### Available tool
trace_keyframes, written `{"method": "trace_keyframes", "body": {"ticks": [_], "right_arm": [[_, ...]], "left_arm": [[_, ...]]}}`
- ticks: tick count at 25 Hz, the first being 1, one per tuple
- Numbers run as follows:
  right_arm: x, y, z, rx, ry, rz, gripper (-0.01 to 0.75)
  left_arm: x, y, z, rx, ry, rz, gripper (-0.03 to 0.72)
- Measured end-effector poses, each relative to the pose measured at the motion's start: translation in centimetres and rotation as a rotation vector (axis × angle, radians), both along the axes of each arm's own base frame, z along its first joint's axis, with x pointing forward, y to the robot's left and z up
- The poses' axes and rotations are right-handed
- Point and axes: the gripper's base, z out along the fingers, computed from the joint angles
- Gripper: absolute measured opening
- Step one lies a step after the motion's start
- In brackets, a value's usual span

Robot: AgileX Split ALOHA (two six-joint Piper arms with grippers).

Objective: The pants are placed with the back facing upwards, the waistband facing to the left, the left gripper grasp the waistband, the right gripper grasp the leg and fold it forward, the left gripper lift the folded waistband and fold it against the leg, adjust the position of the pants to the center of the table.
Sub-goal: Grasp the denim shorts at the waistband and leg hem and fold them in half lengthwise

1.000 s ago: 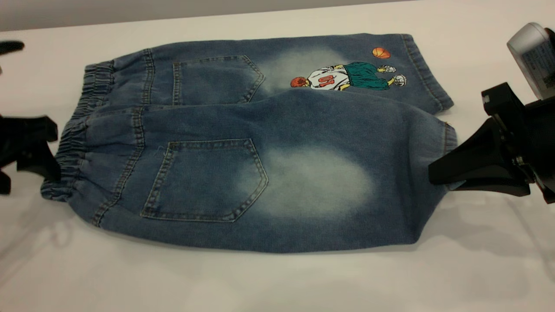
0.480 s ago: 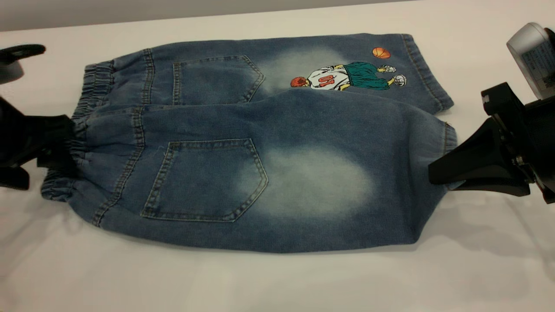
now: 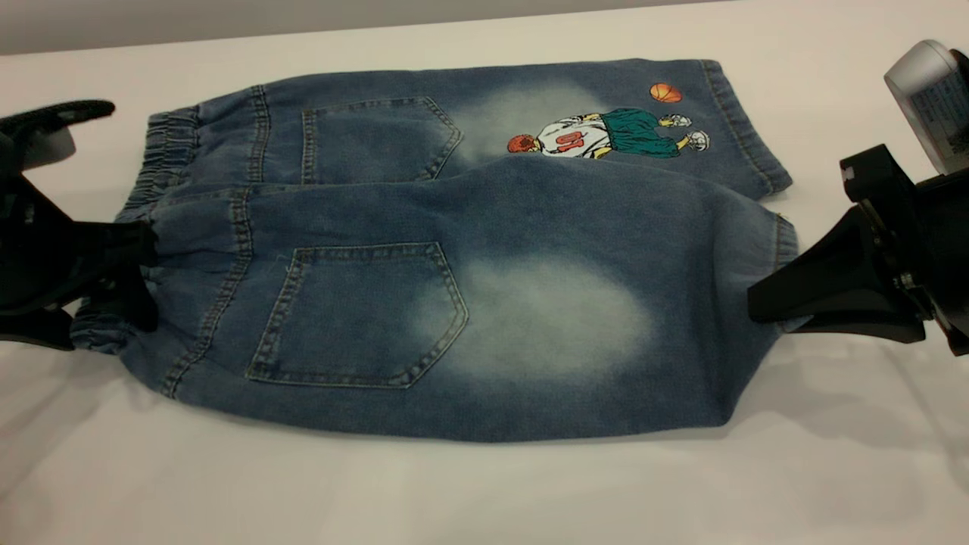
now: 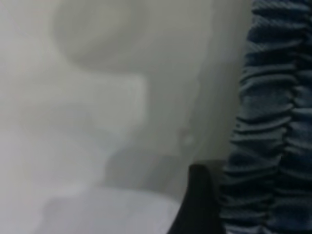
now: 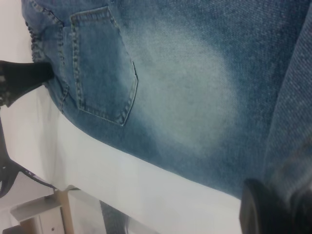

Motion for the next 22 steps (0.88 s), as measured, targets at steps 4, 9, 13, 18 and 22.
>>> {"method": "trace_keyframes", "body": {"ticks": [4,9,13,18,22], "right_arm": [[0.0,0.0,0.0,0.0,0.0,0.0,0.017],[0.0,0.0,0.0,0.0,0.0,0.0,0.017],[0.0,0.0,0.0,0.0,0.0,0.0,0.017],[0.0,0.07,0.08,0.012,-0.002,0.001,0.017],[0.09,0.25,0.61,0.043,-0.022,0.006,0.017]], "left_arm": [[-0.02,0.08,-0.77,0.009,0.008,0.0,0.512],[0.43,0.07,-0.75,0.007,0.003,-0.001,0.398],[0.37,0.04,-0.78,0.001,0.01,0.012,0.202],[0.56,-0.12,-0.68,-0.012,0.029,0.008,0.148],[0.91,-0.52,-0.02,-0.048,0.087,-0.029,0.148]]}}
